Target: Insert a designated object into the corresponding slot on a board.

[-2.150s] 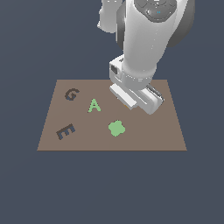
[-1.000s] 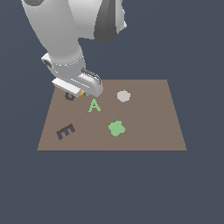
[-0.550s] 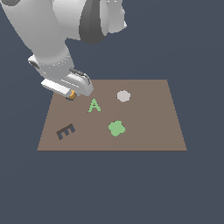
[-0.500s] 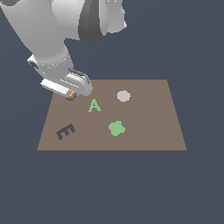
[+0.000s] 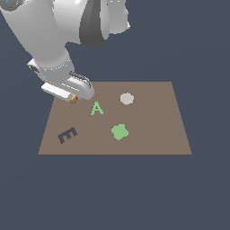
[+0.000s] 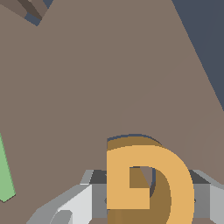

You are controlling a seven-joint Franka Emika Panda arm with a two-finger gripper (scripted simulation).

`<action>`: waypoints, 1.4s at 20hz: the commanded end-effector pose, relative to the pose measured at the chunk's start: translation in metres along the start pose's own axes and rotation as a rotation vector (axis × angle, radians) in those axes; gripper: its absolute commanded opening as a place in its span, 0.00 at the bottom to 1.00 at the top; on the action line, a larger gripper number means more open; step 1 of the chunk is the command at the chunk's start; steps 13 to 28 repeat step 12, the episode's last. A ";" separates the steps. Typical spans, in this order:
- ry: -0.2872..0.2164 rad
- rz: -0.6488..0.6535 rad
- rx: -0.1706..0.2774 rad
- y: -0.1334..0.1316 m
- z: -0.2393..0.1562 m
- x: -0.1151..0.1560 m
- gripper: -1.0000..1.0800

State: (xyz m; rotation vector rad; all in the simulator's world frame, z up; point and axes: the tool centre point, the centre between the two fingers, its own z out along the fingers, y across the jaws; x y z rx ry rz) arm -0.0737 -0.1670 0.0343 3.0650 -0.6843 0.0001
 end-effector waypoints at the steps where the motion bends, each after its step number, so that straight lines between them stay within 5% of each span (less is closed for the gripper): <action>1: 0.000 -0.001 0.000 0.000 0.004 0.000 0.00; 2: 0.000 -0.001 0.000 0.000 0.004 0.000 0.00; 3: 0.000 -0.001 0.000 0.000 0.004 0.000 0.96; 28: 0.000 -0.001 0.000 0.000 0.004 0.000 0.96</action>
